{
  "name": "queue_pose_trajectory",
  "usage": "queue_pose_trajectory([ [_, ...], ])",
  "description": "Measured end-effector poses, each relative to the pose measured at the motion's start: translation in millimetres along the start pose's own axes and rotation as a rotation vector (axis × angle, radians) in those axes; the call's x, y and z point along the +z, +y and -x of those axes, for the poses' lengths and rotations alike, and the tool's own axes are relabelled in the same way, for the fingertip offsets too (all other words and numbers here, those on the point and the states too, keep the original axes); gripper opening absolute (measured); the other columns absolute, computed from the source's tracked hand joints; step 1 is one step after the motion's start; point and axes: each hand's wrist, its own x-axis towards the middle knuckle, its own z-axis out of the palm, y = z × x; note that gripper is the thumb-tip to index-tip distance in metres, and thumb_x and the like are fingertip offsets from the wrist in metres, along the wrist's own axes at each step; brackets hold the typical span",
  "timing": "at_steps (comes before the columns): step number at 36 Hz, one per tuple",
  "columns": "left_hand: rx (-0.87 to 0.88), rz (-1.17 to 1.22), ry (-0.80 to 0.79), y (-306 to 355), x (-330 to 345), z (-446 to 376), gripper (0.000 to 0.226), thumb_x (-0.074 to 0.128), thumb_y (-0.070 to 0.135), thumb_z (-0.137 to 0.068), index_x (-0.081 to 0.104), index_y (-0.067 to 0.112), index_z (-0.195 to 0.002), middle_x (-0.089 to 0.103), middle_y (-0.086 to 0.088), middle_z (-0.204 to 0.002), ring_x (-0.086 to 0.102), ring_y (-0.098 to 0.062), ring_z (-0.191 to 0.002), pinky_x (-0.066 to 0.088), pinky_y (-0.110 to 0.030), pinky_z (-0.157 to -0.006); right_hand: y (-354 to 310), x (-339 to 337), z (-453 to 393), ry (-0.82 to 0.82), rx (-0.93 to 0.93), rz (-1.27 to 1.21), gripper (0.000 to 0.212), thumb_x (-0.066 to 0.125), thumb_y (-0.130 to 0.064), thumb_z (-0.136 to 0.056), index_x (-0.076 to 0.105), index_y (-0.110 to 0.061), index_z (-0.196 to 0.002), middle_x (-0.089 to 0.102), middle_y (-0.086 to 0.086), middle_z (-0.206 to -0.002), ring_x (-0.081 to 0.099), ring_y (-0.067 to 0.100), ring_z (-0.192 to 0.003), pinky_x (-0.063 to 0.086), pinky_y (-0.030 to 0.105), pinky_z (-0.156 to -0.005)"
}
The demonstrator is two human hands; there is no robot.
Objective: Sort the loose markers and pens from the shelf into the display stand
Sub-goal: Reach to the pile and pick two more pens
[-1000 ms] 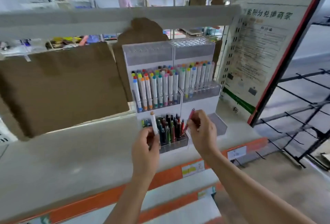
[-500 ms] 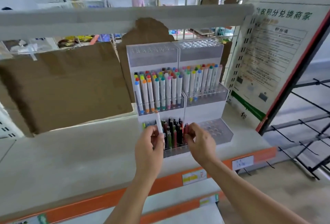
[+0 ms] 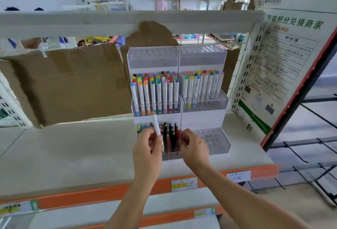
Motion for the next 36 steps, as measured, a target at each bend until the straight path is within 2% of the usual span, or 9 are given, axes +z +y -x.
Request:
queue_pose_trajectory([
  [4,-0.026,-0.014,0.049,12,11,6,0.009,0.056,0.009,-0.092,0.057,0.017,-0.090,0.062,0.001,-0.074,0.058,-0.007,-0.066,0.044,-0.013,-0.061,2,-7,-4,-0.055,-0.073,0.065,0.013,0.053,-0.016,-0.088,0.043,-0.022,-0.083,0.053,-0.004,-0.075,0.044,0.021,-0.068,0.027,0.028,-0.064],
  [8,-0.032,-0.058,0.071,14,14,13,0.005,0.056,0.012,-0.093,0.060,0.015,-0.094,0.063,0.001,-0.078,0.061,-0.008,-0.070,0.047,-0.018,-0.066,5,-14,0,-0.107,-0.115,0.120,0.012,0.049,-0.013,-0.088,0.042,-0.022,-0.085,0.049,-0.004,-0.073,0.042,0.020,-0.070,0.029,0.029,-0.067],
  [11,-0.033,-0.066,0.080,17,15,15,0.006,0.056,0.013,-0.093,0.060,0.015,-0.095,0.063,0.002,-0.079,0.060,-0.006,-0.071,0.046,-0.017,-0.065,7,-12,1,-0.105,-0.164,0.158,0.007,0.047,-0.017,-0.092,0.052,-0.020,-0.097,0.060,-0.001,-0.088,0.050,0.022,-0.085,0.037,0.033,-0.085],
  [15,-0.022,-0.073,0.069,23,15,9,0.006,0.056,0.012,-0.093,0.059,0.016,-0.092,0.063,0.003,-0.077,0.060,-0.008,-0.069,0.048,-0.022,-0.065,7,-9,1,-0.101,-0.181,0.196,0.023,0.051,-0.028,-0.094,0.052,-0.021,-0.115,0.060,-0.005,-0.109,0.052,0.018,-0.105,0.035,0.033,-0.091],
  [20,0.019,-0.080,0.026,34,23,-2,0.006,0.057,0.012,-0.092,0.059,0.017,-0.094,0.061,0.003,-0.080,0.060,-0.010,-0.074,0.047,-0.021,-0.067,5,-22,-1,0.231,-0.287,-0.164,0.008,0.052,-0.026,-0.090,0.056,-0.022,-0.085,0.051,-0.014,-0.079,0.046,0.006,-0.067,0.037,0.024,-0.058],
  [24,0.103,-0.143,-0.010,48,32,-14,0.008,0.059,0.012,-0.091,0.060,0.017,-0.098,0.062,0.005,-0.087,0.058,-0.009,-0.079,0.042,-0.011,-0.070,-21,-57,-12,0.169,-0.298,-0.489,0.014,0.057,-0.019,-0.094,0.059,-0.027,-0.082,0.057,-0.012,-0.075,0.051,0.006,-0.066,0.039,0.019,-0.058],
  [30,0.216,-0.143,-0.059,67,48,-27,0.014,0.059,0.009,-0.091,0.055,0.023,-0.094,0.054,0.016,-0.081,0.058,-0.013,-0.078,0.048,-0.025,-0.071,-36,-84,-30,0.163,-0.293,-0.449,0.011,0.066,-0.016,-0.088,0.059,-0.024,-0.083,0.059,-0.010,-0.077,0.056,0.002,-0.070,0.042,0.008,-0.063],
  [34,0.214,-0.154,-0.042,67,55,-41,0.015,0.055,0.017,-0.093,0.062,0.020,-0.107,0.059,0.014,-0.096,0.054,0.003,-0.085,0.038,-0.006,-0.074,-29,-108,-56,0.308,-0.257,-0.471,0.014,0.062,-0.015,-0.090,0.057,-0.021,-0.079,0.057,-0.012,-0.066,0.051,0.001,-0.059,0.038,0.010,-0.056],
  [36,0.203,-0.184,-0.059,66,55,-46,0.023,0.052,0.021,-0.095,0.061,0.017,-0.116,0.059,0.009,-0.107,0.053,-0.001,-0.092,0.034,-0.005,-0.076,-24,-123,-73,0.432,-0.253,-0.430,0.013,0.061,-0.014,-0.091,0.056,-0.017,-0.079,0.054,-0.012,-0.064,0.047,0.002,-0.056,0.035,0.010,-0.052],
])
